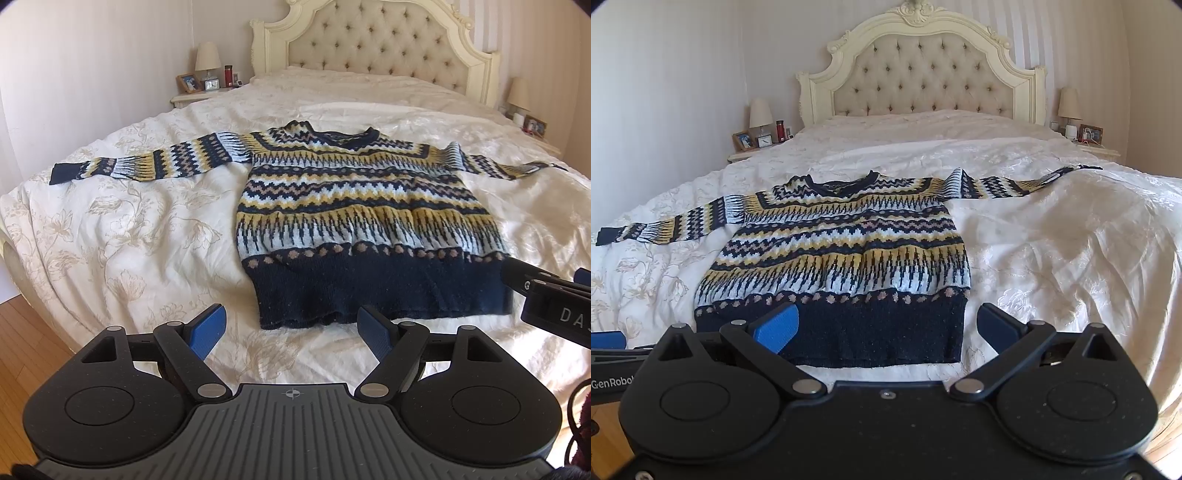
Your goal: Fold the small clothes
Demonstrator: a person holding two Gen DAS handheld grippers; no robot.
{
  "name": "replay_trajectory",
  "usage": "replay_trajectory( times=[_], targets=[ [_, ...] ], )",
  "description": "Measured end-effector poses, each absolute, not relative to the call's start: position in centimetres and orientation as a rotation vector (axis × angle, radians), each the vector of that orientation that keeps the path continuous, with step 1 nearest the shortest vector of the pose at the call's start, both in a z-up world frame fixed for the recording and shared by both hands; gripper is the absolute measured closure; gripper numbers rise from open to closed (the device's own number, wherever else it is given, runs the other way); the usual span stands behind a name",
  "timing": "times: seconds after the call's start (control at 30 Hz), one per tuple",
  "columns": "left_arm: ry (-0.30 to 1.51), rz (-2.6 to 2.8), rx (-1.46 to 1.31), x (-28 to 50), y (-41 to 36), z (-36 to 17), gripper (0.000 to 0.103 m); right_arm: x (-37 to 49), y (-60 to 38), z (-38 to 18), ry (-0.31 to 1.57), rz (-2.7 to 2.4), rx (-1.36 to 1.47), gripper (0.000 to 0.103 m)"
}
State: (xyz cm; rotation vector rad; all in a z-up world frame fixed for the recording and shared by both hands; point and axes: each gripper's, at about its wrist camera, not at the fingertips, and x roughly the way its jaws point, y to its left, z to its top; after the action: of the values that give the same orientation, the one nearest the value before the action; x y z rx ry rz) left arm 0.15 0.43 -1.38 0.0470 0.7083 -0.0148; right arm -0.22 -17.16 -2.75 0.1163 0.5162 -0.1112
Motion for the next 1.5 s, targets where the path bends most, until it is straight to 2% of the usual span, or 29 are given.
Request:
replay_trajectory(
  times=[1.0,1.5],
  targets=[
    [0.726,-0.017,0.043,0.5,0.5,-0.9,0.026,0.2,-16.5,-3.5,0.53,-0.099,0.116,0.001],
    [0.728,-0.043,0.045,3.7,0.8,-1.7,0.026,3.1,-17.5,-4.6,0.583,-0.068,0.135,0.001]
  ],
)
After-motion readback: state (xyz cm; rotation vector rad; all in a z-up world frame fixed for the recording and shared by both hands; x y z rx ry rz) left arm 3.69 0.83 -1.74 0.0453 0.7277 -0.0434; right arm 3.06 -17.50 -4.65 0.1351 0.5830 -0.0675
